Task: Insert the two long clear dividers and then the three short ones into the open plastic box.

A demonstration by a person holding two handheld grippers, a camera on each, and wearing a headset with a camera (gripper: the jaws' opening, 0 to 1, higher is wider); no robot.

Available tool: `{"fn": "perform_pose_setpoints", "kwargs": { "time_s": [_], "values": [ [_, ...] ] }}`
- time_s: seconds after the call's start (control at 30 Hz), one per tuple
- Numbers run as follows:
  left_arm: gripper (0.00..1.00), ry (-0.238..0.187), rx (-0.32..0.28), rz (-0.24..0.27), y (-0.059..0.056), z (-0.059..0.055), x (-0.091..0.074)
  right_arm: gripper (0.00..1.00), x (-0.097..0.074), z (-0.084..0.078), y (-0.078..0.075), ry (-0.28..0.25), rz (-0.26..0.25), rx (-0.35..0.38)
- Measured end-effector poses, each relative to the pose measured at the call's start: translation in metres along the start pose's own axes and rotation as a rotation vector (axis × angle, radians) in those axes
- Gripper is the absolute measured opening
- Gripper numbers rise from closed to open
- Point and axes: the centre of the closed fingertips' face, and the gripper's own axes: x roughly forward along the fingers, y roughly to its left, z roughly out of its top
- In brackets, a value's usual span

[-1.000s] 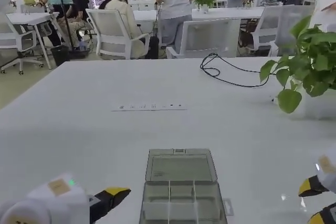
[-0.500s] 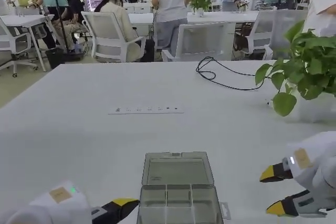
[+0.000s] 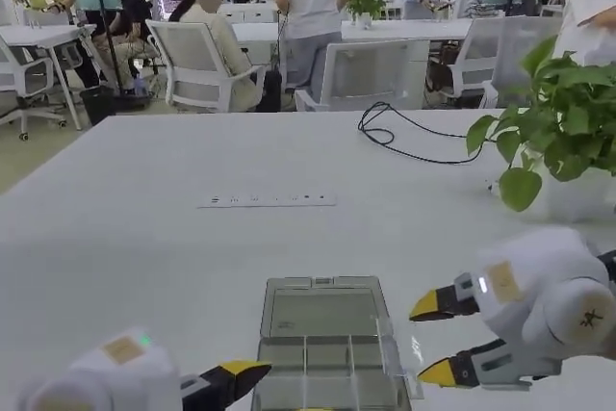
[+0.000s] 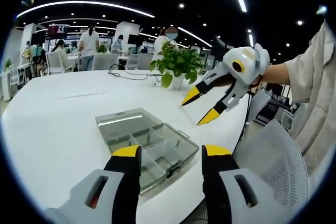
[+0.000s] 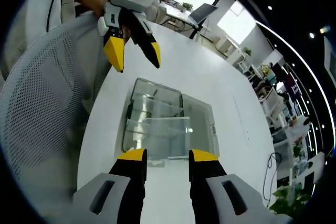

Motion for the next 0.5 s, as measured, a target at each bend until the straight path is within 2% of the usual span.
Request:
{"fn": "perform_pose_setpoints", "kwargs": {
  "time_s": [0.3,0.5],
  "values": [
    [0.38,-0.034,-0.104,-0.03,-0.004,0.005,0.004,0.32,0.012,0.033,0.0,-0.062,-0.008,-0.041],
    [0.32,-0.064,-0.169,-0.031,-0.003,0.01,0.005,0.32,0.016,0.048,0.004,-0.092,-0.005,-0.068]
  ]
}}
